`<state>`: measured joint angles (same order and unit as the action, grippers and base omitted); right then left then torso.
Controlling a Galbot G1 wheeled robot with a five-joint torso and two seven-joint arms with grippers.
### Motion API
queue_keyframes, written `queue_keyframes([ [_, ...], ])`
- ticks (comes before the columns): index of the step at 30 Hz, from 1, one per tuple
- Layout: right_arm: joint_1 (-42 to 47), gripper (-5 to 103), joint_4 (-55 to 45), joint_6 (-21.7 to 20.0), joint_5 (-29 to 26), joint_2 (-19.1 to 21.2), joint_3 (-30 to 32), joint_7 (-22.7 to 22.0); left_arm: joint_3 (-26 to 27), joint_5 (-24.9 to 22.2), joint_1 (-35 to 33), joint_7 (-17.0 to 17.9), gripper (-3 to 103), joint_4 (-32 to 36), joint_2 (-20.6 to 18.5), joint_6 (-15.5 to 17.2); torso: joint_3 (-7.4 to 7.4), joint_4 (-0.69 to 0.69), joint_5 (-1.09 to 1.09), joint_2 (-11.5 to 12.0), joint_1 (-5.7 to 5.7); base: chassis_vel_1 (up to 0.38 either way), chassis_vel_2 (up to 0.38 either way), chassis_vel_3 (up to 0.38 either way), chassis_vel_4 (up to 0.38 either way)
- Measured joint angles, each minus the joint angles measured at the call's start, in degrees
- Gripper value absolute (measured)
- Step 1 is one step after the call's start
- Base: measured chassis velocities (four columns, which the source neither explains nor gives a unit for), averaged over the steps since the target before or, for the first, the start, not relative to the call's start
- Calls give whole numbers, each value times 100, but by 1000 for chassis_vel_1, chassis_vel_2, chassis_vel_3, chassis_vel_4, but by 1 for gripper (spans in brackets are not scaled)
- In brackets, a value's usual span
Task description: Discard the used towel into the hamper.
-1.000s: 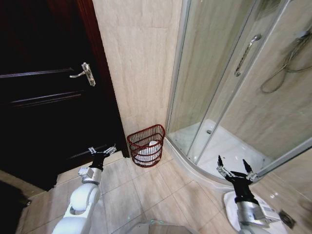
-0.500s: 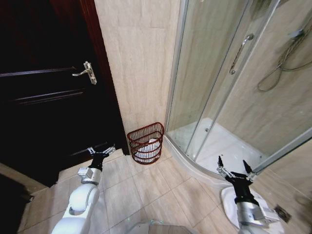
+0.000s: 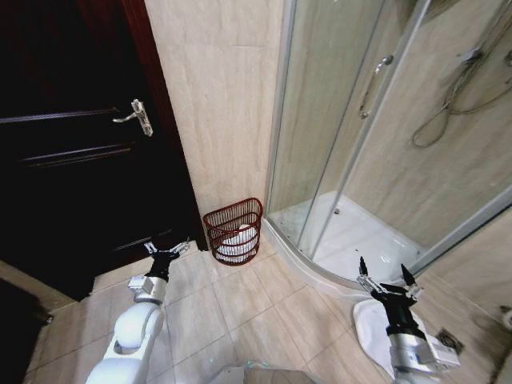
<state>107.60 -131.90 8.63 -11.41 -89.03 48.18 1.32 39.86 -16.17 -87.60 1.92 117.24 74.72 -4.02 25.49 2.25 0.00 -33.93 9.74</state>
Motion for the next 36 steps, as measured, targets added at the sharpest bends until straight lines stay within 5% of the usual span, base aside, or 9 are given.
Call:
queue_keyframes([
  [36, 0, 100, 177, 92, -9, -35, 41, -45, -129, 62, 158, -20, 100, -145, -7, -79, 0, -1, 0, 0, 0, -48, -115, 42, 115],
])
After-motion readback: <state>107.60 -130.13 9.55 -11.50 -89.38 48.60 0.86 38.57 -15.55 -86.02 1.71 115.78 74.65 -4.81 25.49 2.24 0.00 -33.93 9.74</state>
